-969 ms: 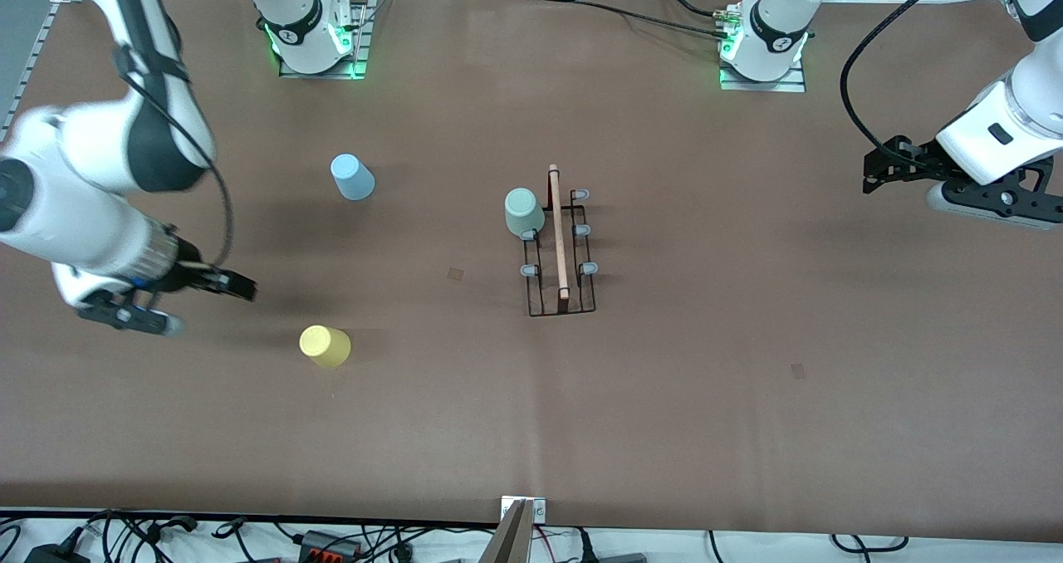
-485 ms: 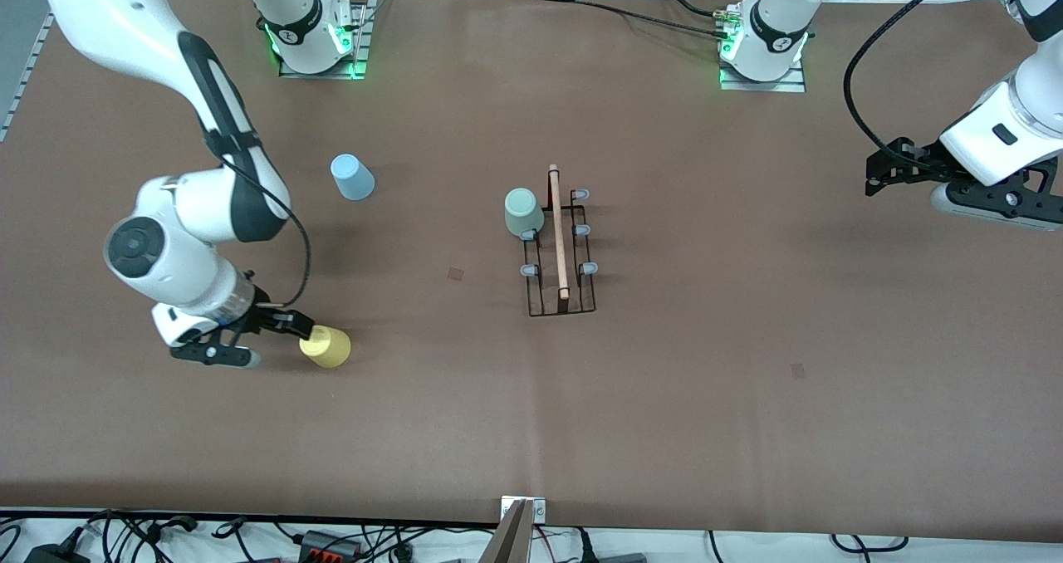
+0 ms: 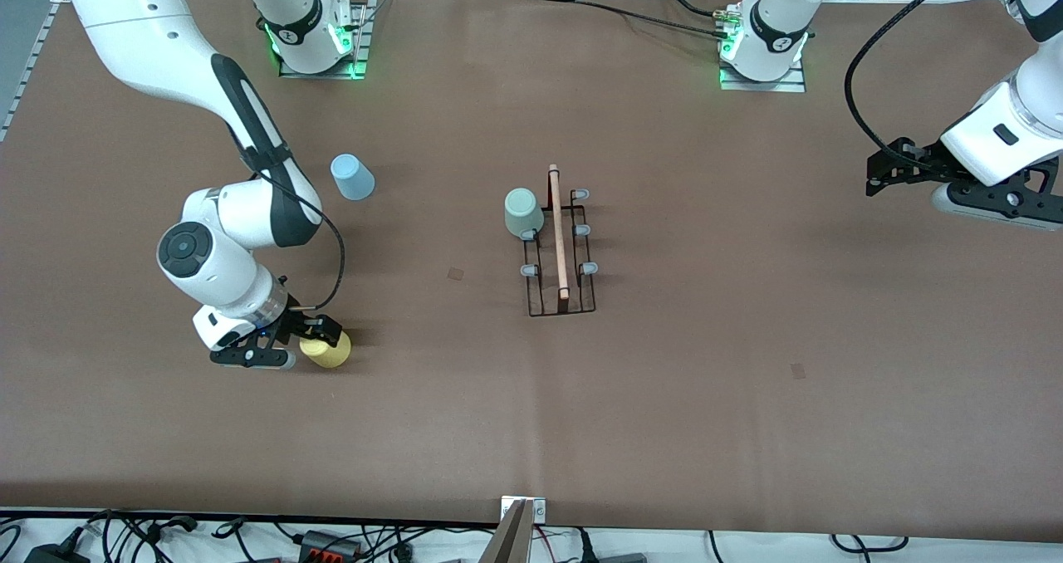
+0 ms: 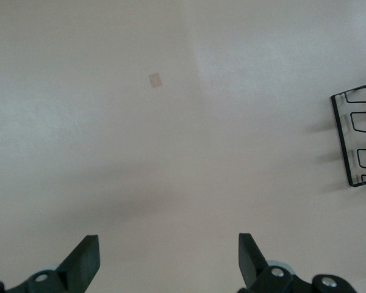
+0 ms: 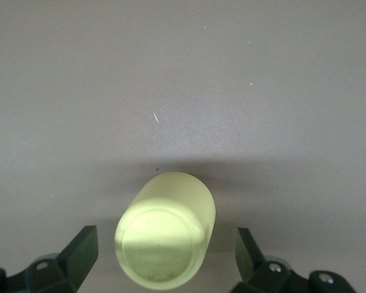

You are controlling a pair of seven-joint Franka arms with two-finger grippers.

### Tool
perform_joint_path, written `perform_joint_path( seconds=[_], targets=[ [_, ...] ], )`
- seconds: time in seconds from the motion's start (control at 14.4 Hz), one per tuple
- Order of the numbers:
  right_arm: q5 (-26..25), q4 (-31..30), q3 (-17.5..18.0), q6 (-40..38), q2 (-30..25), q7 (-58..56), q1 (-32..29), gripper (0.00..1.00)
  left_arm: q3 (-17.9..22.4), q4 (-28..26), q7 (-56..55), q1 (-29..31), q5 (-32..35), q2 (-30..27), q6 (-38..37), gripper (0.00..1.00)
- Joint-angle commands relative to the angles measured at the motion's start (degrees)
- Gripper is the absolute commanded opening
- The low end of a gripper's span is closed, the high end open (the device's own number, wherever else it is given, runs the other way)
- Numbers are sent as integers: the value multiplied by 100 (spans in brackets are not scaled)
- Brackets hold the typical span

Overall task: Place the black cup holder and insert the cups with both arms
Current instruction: 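Carry the yellow cup with the right gripper onto a rack peg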

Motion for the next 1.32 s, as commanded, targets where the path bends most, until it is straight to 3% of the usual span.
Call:
perform_joint_path(
  seconds=[0.0, 0.14, 0.28, 0.42, 0.48, 0.62, 0.97, 1.25],
  targets=[
    [-54, -192, 4, 367, 77, -98, 15, 100, -7, 78, 82, 39, -90, 17, -10, 100],
    [-54, -192, 4, 367, 77, -107, 24, 100, -7, 78, 90, 56, -90, 17, -10, 100],
    [-54, -166, -4, 341, 77, -159, 24, 54, -7, 78, 82, 48, -90, 8, -19, 100],
    [-54, -157, 4, 288, 33, -265, 15, 22, -7, 78, 82, 48, -90, 8, -36, 100],
    [-54, -131, 4, 149, -2, -274, 15, 11, -7, 78, 90, 57, -90, 17, -27, 100],
    [-54, -95, 4, -220, -203, -265, 15, 6, -7, 78, 82, 48, -90, 17, -27, 100],
    [-28, 1, 4, -1450, -976, -81, 375, 6, -7, 78, 108, 57, -90, 17, -36, 100],
    [7, 491, 4, -2329, -1241, 1199, 928, 6, -7, 78, 108, 57, -90, 17, -36, 100]
  ],
)
